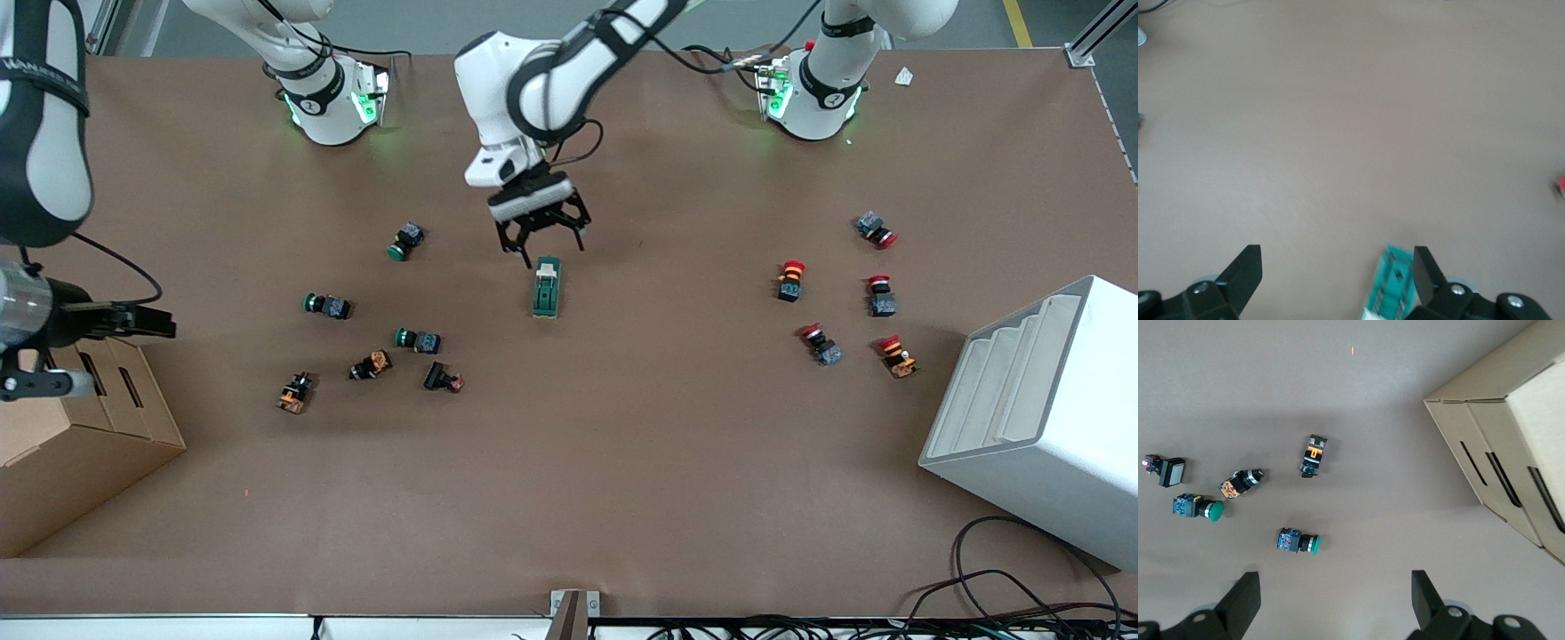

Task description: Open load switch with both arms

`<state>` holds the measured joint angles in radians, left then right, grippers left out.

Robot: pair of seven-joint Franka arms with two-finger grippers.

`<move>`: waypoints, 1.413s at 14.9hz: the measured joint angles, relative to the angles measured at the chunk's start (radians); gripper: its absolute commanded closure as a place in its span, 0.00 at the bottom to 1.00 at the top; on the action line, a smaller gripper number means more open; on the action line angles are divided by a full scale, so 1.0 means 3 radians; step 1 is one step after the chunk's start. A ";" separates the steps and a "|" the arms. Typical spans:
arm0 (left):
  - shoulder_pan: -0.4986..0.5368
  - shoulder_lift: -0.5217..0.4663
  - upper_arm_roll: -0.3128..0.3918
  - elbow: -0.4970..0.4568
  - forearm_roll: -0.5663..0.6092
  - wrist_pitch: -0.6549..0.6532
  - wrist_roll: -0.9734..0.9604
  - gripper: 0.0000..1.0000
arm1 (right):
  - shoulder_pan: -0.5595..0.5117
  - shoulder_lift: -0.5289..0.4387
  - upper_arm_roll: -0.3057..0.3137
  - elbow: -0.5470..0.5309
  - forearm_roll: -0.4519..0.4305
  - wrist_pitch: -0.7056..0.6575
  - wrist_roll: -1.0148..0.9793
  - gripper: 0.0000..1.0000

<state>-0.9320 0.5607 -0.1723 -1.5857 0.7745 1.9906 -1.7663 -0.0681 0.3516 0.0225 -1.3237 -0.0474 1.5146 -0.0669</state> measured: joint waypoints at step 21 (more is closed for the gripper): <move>0.2733 -0.0922 0.0028 0.0583 -0.1620 -0.0815 0.4207 0.00 | 0.0057 -0.0181 0.0094 0.0284 0.0019 -0.0673 0.0001 0.00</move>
<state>-0.1121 0.2842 -0.1639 -1.4107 0.2886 1.7461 -0.5042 -0.0509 0.2974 0.0508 -1.2386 -0.0417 1.3126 -0.0667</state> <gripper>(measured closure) 0.000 0.000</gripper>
